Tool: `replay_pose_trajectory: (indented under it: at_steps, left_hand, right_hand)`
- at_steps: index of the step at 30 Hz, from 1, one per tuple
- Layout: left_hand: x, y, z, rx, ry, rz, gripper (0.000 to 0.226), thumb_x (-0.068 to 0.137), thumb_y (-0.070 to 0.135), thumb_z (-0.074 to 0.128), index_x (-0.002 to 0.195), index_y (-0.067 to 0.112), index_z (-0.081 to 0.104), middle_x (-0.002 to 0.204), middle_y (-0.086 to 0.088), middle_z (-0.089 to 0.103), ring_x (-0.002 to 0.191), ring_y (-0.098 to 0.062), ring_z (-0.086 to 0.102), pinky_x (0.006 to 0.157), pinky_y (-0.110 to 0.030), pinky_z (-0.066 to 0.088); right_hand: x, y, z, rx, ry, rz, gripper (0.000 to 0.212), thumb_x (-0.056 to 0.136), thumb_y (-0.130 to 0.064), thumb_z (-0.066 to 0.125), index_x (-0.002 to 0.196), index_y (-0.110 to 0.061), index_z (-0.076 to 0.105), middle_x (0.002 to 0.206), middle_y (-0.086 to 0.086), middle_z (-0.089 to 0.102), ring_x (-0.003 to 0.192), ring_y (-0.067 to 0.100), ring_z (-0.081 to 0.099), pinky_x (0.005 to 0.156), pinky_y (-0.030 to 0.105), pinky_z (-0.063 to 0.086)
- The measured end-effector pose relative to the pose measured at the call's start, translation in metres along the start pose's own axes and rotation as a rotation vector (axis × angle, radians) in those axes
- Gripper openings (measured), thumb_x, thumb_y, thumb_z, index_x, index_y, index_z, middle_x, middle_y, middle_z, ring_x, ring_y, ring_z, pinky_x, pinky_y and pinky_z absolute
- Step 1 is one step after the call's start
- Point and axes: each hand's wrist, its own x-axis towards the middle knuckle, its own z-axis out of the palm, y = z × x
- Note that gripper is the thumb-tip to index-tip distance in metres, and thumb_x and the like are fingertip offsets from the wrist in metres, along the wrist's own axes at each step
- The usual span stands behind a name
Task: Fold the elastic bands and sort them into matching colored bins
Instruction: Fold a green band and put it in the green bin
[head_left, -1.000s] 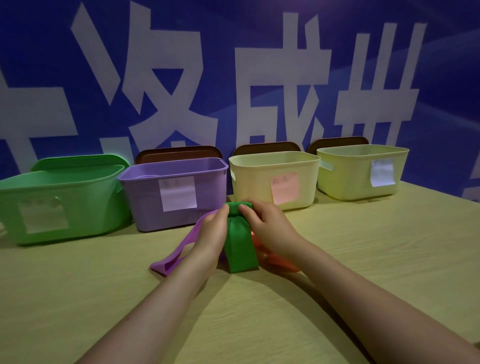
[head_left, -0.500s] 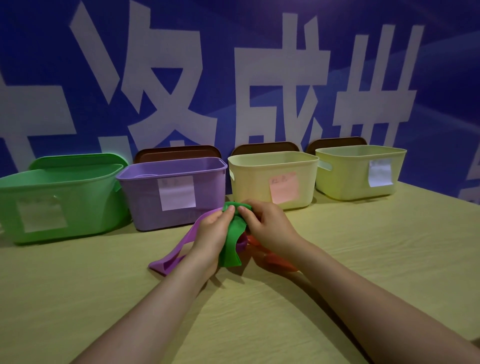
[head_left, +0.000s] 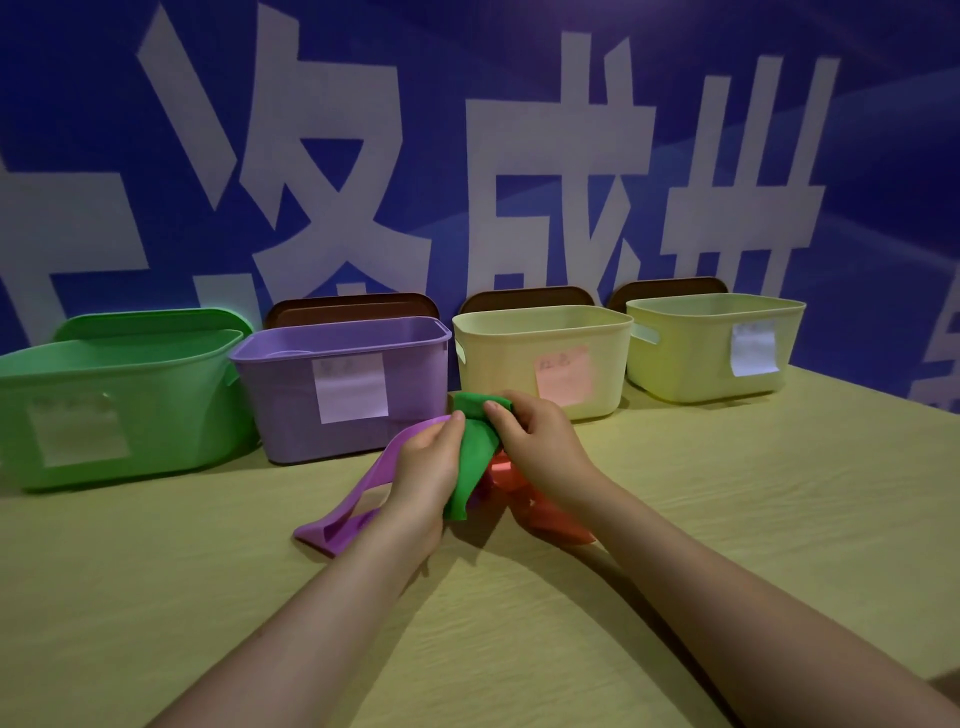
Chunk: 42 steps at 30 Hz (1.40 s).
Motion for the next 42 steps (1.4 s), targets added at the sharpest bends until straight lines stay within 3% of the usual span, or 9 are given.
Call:
replay_pose_trajectory:
  at_steps: [4,8,11,17,20,23,29,36,42]
  left_hand:
    - [0.003,0.0,0.006,0.222,0.038,0.178,0.03,0.098,0.028,0.048,0.075,0.014,0.063,0.08,-0.015,0.064,0.076,-0.027,0.058,0.073,-0.045,0.048]
    - [-0.003,-0.001,0.011,0.42,0.024,0.39,0.041,0.099,0.026,0.046,0.074,-0.006,0.054,0.063,-0.012,0.047,0.06,-0.022,0.042,0.057,-0.034,0.031]
    - [-0.008,-0.003,0.018,0.435,0.01,0.382,0.041,0.099,0.025,0.045,0.075,-0.007,0.052,0.065,-0.013,0.046,0.062,-0.022,0.042,0.058,-0.033,0.028]
    - [-0.01,0.003,0.016,0.144,0.042,0.125,0.03,0.1,0.028,0.045,0.072,0.023,0.056,0.077,-0.005,0.06,0.079,-0.025,0.057,0.076,-0.041,0.048]
    - [-0.006,0.002,0.007,0.035,0.079,-0.005,0.026,0.1,0.036,0.044,0.095,0.017,0.061,0.088,-0.006,0.066,0.091,-0.028,0.064,0.085,-0.042,0.051]
    - [-0.003,0.0,-0.001,-0.05,0.071,-0.14,0.031,0.096,0.046,0.047,0.099,0.019,0.06,0.094,-0.008,0.066,0.082,-0.024,0.062,0.066,-0.033,0.05]
    - [-0.004,0.001,-0.006,-0.065,0.049,-0.15,0.024,0.097,0.042,0.049,0.089,0.022,0.059,0.086,-0.006,0.064,0.075,-0.019,0.059,0.062,-0.028,0.045]
    - [-0.003,0.004,0.0,0.046,0.041,0.025,0.033,0.103,0.034,0.037,0.122,0.018,0.058,0.111,-0.009,0.065,0.101,-0.025,0.061,0.081,-0.032,0.048]
    - [-0.001,-0.001,0.001,0.139,0.026,0.138,0.027,0.104,0.029,0.033,0.104,0.018,0.057,0.101,-0.01,0.063,0.099,-0.028,0.06,0.086,-0.038,0.047]
  right_hand:
    - [0.009,0.005,0.001,-0.052,0.076,0.124,0.026,0.099,-0.026,0.047,0.097,-0.011,0.068,0.078,0.003,0.065,0.077,0.02,0.061,0.069,0.035,0.047]
    - [0.015,0.004,-0.002,0.117,0.091,0.386,0.021,0.099,-0.028,0.047,0.098,-0.014,0.063,0.068,-0.001,0.055,0.06,0.013,0.052,0.053,0.026,0.042]
    - [0.016,0.004,-0.012,0.152,0.113,0.411,0.023,0.1,-0.024,0.047,0.081,-0.016,0.059,0.062,0.0,0.053,0.053,0.013,0.05,0.044,0.021,0.038]
    - [0.008,0.015,-0.011,-0.28,0.082,-0.123,0.024,0.097,-0.023,0.052,0.112,-0.012,0.067,0.099,0.009,0.071,0.09,0.023,0.064,0.079,0.036,0.051]
    - [0.006,0.012,-0.014,-0.246,-0.115,-0.191,0.027,0.098,-0.022,0.051,0.122,-0.018,0.063,0.111,0.003,0.069,0.098,0.014,0.062,0.083,0.021,0.048]
    - [0.003,0.01,-0.016,-0.279,-0.255,-0.206,0.032,0.099,-0.023,0.049,0.13,-0.022,0.058,0.122,-0.003,0.065,0.102,0.002,0.054,0.08,0.005,0.039]
    - [-0.003,0.002,-0.018,-0.128,-0.42,-0.11,0.035,0.102,-0.027,0.041,0.135,-0.025,0.054,0.126,-0.006,0.061,0.111,0.004,0.054,0.094,0.02,0.042]
    - [-0.005,-0.008,-0.003,0.235,-0.202,0.113,0.039,0.101,-0.032,0.042,0.138,-0.02,0.05,0.127,-0.006,0.056,0.116,0.008,0.052,0.099,0.029,0.045]
    - [0.0,-0.004,-0.007,0.298,-0.208,0.243,0.033,0.098,-0.029,0.051,0.11,-0.001,0.065,0.078,0.014,0.06,0.065,0.018,0.055,0.056,0.021,0.043]
